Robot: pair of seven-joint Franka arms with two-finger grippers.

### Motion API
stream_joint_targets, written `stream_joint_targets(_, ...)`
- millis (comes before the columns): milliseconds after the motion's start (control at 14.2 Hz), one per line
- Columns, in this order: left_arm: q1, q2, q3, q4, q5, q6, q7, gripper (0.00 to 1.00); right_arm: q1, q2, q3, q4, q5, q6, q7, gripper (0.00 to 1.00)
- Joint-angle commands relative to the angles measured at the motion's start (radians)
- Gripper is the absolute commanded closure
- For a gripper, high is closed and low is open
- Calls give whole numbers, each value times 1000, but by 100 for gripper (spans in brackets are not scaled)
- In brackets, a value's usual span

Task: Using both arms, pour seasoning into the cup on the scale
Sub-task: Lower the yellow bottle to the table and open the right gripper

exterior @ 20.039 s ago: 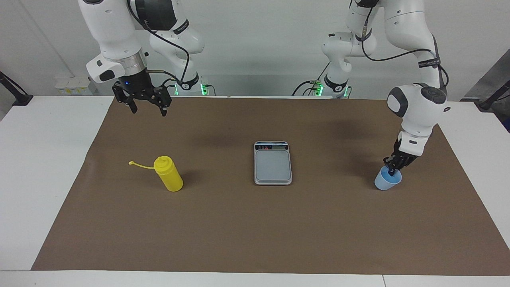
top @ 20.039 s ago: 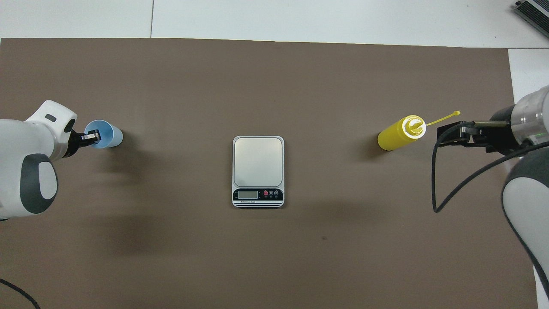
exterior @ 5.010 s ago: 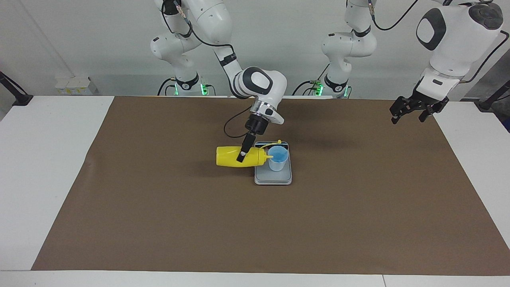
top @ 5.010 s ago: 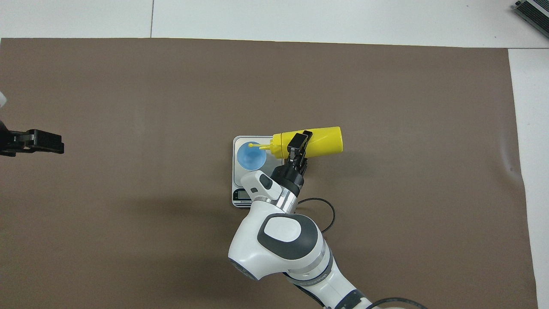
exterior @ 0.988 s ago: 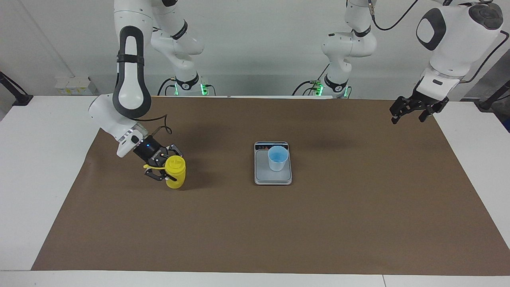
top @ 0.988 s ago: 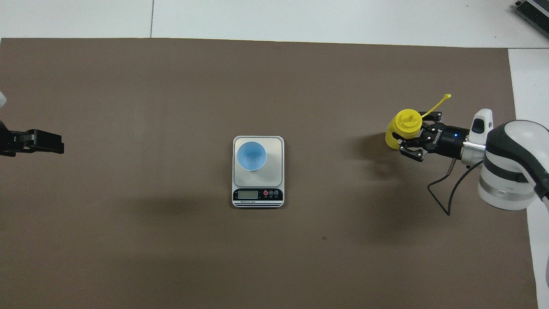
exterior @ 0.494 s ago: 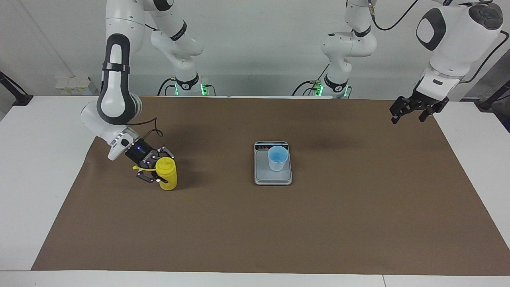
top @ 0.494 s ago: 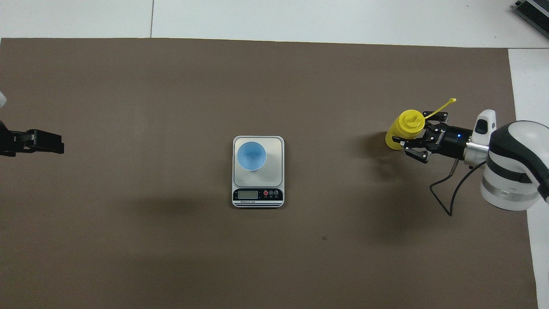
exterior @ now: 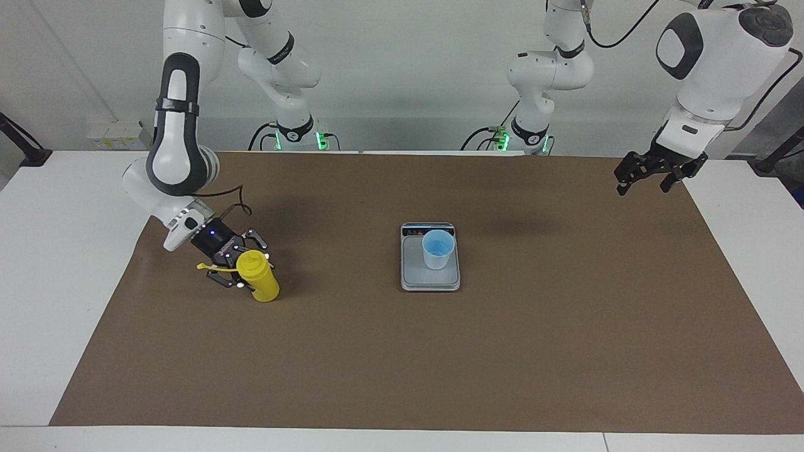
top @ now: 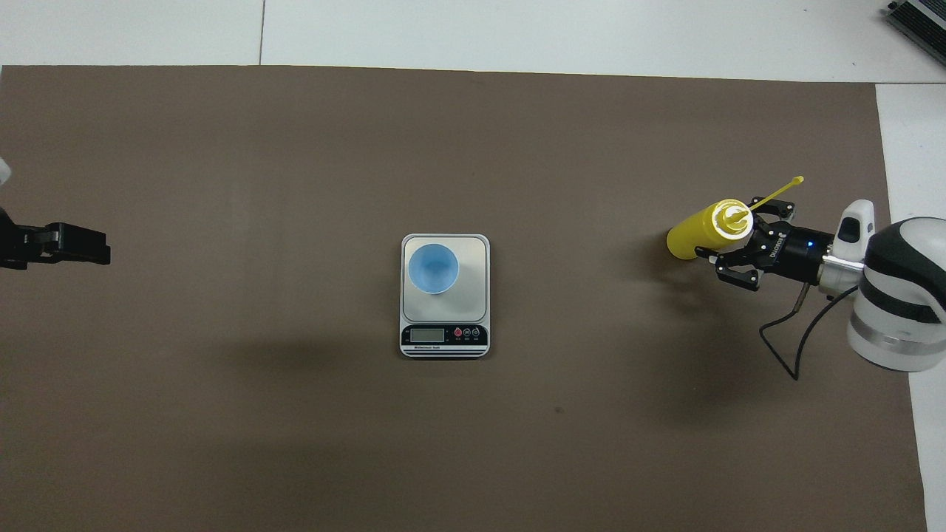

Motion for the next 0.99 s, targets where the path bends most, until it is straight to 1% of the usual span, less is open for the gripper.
stream_joint_targets(0, -10, -16, 7, -11, -8, -2, -12, 0, -54, -32, 5, -22, -65, -30, -16, 3)
stream_joint_targets(71, -10, -16, 7, -11, -8, -2, -12, 0, -72, -38, 4, -21, -95, -36, -16, 0)
stream_joint_targets(353, -10, -16, 7, -11, -8, -2, -12, 0, -143, -64, 0, -1, -245, -36, 7, 0)
stream_joint_targets(423, -10, -16, 7, -11, -8, -2, -12, 0, -149, -80, -6, 4, -274, -36, 42, 0)
stream_joint_targets(635, -10, -16, 7, -11, -8, -2, -12, 0, -148, -143, -6, 31, -432, -44, 235, 0)
stream_joint_targets(847, -10, -16, 7, -11, -8, -2, -12, 0, -131, -205, 2, 58, -556, -86, 488, 0)
stream_joint_targets(917, -10, -16, 7, -11, -8, -2, -12, 0, -108, -231, 4, 61, -601, -87, 569, 0)
